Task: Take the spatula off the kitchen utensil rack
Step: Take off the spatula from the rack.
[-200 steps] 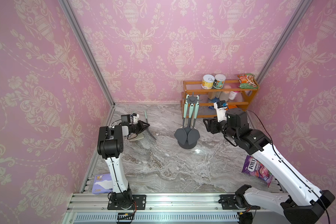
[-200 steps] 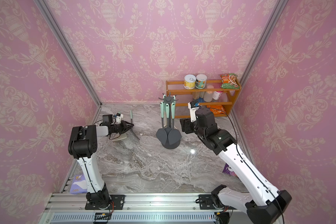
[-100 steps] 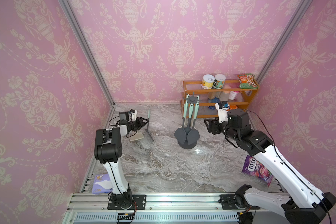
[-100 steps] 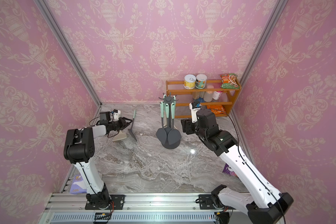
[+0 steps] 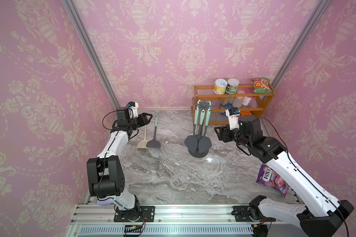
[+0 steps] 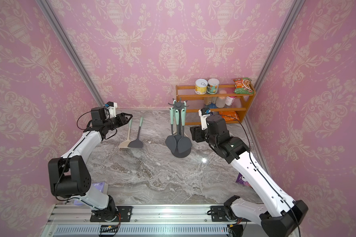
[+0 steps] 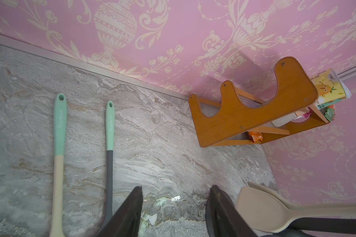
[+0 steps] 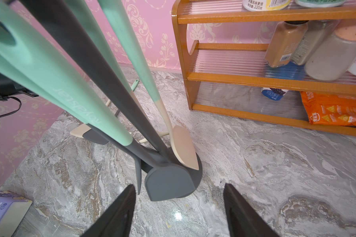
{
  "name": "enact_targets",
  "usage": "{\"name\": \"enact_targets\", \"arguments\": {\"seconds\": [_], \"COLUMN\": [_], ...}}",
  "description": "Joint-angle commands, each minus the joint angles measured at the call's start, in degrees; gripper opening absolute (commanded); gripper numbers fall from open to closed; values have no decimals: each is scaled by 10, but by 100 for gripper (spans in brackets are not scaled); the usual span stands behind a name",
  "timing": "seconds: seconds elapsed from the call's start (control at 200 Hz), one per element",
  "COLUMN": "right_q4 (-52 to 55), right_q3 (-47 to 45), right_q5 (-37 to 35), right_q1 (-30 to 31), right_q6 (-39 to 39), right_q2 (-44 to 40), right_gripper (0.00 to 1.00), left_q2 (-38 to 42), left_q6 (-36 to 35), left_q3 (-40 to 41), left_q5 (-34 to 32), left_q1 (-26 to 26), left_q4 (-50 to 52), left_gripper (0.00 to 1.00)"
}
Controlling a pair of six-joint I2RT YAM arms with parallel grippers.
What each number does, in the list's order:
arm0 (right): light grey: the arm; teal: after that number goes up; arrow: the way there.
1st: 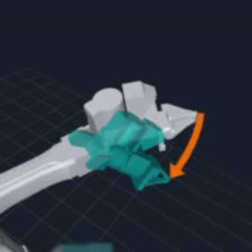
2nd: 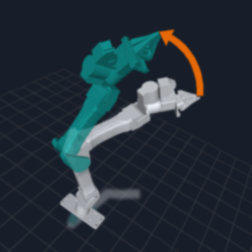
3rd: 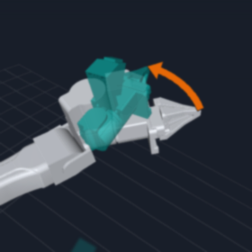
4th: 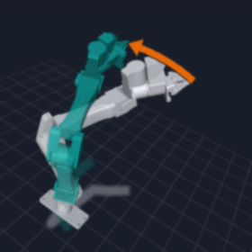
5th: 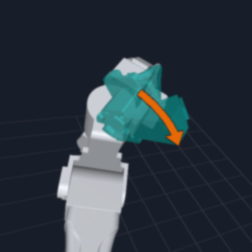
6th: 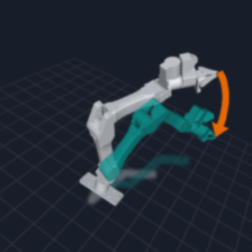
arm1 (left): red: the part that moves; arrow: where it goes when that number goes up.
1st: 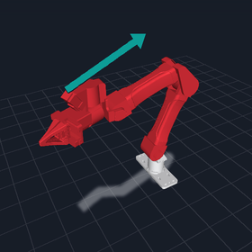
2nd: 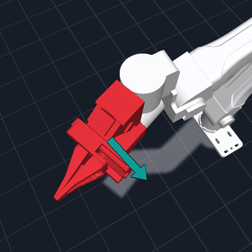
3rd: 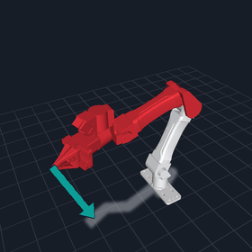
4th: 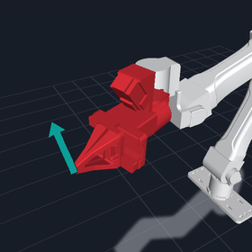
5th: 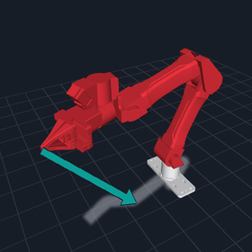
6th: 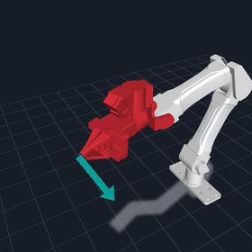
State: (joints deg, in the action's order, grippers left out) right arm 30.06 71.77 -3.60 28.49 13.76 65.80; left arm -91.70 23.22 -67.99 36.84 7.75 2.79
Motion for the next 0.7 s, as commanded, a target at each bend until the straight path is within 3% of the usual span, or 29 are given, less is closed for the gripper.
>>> {"name": "enact_targets", "arguments": {"seconds": [0.0, 0.155, 0.255, 0.425, 0.6, 0.695], "right_q4": [-25, -63, -94, -128, -181, -215], "right_q3": [-13, -49, -82, -111, -148, -164], "right_q5": [31, 57, 78, 105, 128, 128], "right_q1": [1, 5, 5, 7, 8, 8], "right_q6": [0, -34, -65, -115, -138, -151], "right_q2": [3, -6, -8, -11, -33, -35], "right_gripper": [70, 70, 70, 70, 70, 70], "left_q2": [24, 38, 47, 104, 168, 193], "left_q6": [-18, -20, -36, 22, -15, -54], "left_q3": [30, 42, 46, 95, 109, 121], "left_q5": [3, 48, 35, 58, 94, 92], "left_q1": [-16, -60, -106, -140, -165, -204], "left_q4": [22, 7, 16, -103, -125, -134], "left_gripper": [54, 54, 53, 54, 57, 59]}}
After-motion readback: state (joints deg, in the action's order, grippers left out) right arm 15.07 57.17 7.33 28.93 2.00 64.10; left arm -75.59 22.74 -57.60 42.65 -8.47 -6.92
